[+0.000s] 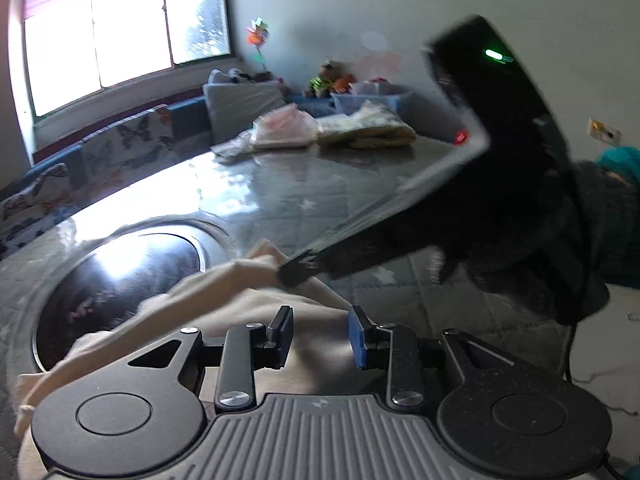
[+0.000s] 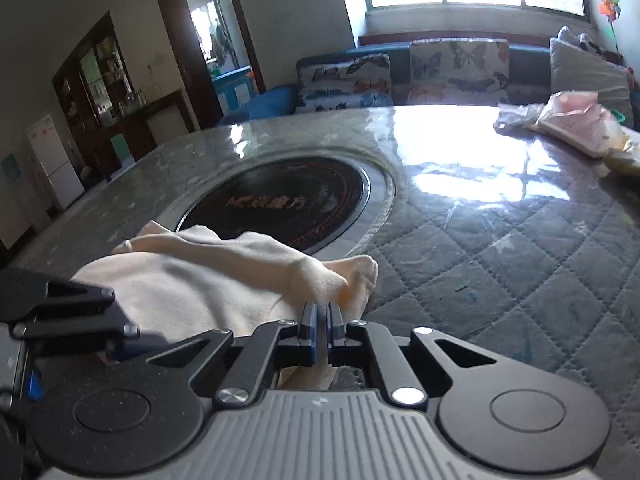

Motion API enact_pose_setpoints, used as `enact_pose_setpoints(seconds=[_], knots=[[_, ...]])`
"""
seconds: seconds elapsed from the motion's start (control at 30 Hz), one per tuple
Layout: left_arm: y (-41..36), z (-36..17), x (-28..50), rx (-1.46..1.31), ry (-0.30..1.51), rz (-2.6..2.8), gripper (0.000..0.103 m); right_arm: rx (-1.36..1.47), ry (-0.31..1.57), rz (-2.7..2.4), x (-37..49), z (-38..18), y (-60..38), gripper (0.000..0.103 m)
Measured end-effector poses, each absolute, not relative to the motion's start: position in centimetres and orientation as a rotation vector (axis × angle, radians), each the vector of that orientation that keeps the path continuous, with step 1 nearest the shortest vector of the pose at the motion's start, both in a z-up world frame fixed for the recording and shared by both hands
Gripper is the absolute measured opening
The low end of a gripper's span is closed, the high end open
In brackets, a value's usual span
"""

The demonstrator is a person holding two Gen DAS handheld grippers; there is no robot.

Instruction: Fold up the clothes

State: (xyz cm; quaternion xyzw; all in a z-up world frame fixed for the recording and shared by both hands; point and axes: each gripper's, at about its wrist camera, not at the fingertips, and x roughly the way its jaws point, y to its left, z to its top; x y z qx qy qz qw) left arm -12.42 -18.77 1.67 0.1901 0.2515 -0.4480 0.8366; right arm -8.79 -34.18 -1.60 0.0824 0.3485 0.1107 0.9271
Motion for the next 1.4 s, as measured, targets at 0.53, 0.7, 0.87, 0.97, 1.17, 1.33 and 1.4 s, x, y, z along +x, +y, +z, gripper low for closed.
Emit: enact_pose_setpoints(seconds=[0.53, 0.7, 0.87, 0.97, 1.17, 1.33, 1.4], knots=[[-13.1, 3.4, -13.4, 0.281, 0.491, -0.874, 0.035, 0.102, 0.620, 0.242, -11.4, 0.3, -32.5, 0.010], [-7.7, 4.6, -12.9, 0.220, 0.475, -0.709, 0.034, 0.078, 0.597, 0.302, -13.1, 0.4, -30.4, 0.010], [-2.4, 4.7, -9.9, 0.124, 0.534, -0.486, 0.032, 0.052, 0.628, 0.312, -13.5, -1.1, -29.4, 0.010], [-0.3, 4.1, -9.2, 0.065, 0.590, -0.468, 0.032, 0.066, 0.637, 0.301, -13.7, -1.4, -29.4, 0.010], [-0.7, 3.4, -10.2, 0.075, 0.586, -0.515, 0.032, 0.031, 0.604, 0.344, -13.3, 0.6, -27.4, 0.015], [-2.1, 2.8, -11.4, 0.116, 0.557, -0.546, 0.033, 0.029, 0.587, 0.451, -11.4, 2.1, -24.3, 0.015], [-1.9, 2.6, -11.6, 0.109, 0.557, -0.540, 0.033, 0.018, 0.587, 0.493, -10.3, 2.5, -22.7, 0.017]])
